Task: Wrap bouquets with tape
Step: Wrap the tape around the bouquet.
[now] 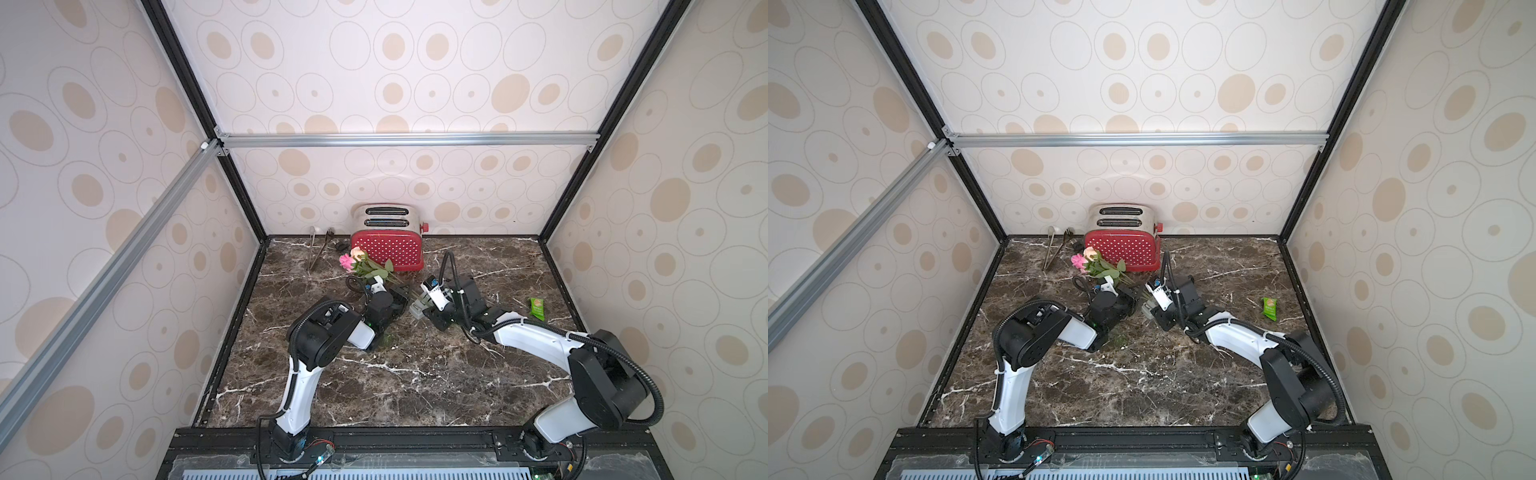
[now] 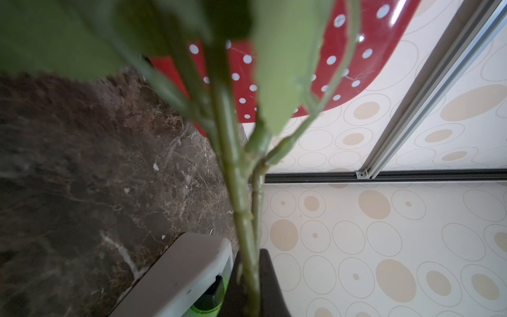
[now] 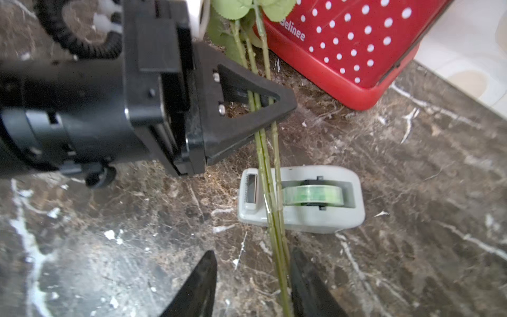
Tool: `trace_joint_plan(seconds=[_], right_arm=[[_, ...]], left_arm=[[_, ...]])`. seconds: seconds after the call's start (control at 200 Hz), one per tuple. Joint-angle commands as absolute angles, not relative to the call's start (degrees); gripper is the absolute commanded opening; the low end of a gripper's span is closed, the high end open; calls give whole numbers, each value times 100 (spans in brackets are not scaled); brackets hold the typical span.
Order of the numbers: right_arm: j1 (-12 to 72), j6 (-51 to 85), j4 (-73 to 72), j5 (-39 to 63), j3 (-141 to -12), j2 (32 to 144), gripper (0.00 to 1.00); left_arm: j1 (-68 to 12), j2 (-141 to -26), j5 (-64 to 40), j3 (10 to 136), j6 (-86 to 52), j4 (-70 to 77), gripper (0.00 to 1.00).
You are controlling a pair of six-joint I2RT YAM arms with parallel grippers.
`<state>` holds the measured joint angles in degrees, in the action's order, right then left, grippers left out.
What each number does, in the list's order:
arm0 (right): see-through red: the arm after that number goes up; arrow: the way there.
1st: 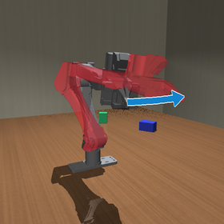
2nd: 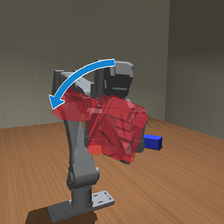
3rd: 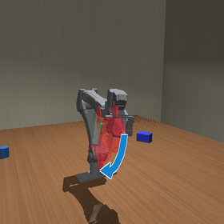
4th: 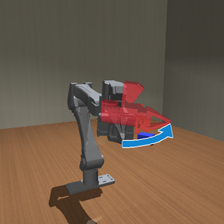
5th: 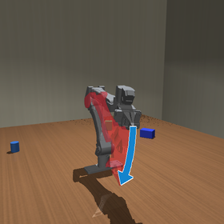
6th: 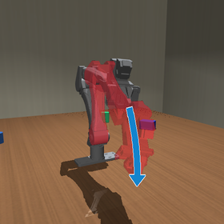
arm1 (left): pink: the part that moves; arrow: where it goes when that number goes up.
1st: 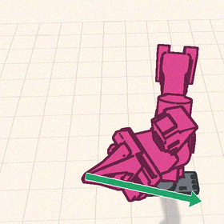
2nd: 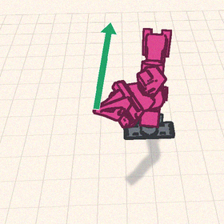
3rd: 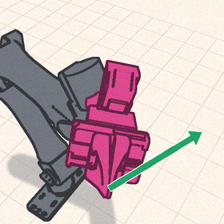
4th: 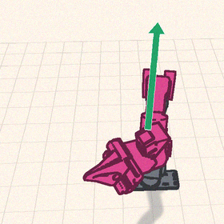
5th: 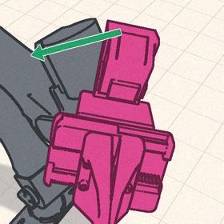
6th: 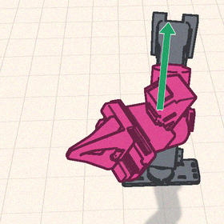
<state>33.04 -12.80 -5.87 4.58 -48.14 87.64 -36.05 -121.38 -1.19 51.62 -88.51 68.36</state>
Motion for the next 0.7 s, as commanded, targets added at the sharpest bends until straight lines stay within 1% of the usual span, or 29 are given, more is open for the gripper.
trace_joint_plan(seconds=[0.0, 0.235, 0.295, 0.385, 0.695], right_arm=[[3322, -2063, -1341, 312, -4715, 8759, 43], [3331, -2375, -1863, 456, -4695, 9087, 37], [3330, -2372, -1836, 432, -4777, 9210, 37], [3326, -2505, -1814, 501, -4874, 9350, 33], [3347, -2827, -1878, 311, -4979, 9569, 30]], left_arm=[[-3574, -12111, -176, 5327, -8716, 6986, 0], [-3573, -12129, -185, 5344, -8741, 6979, 0], [-3577, -12129, -185, 5344, -8737, 6986, 0], [-3568, -12129, -193, 5357, -8746, 6978, 0], [-3564, -12190, -228, 5410, -8803, 7001, 0]])
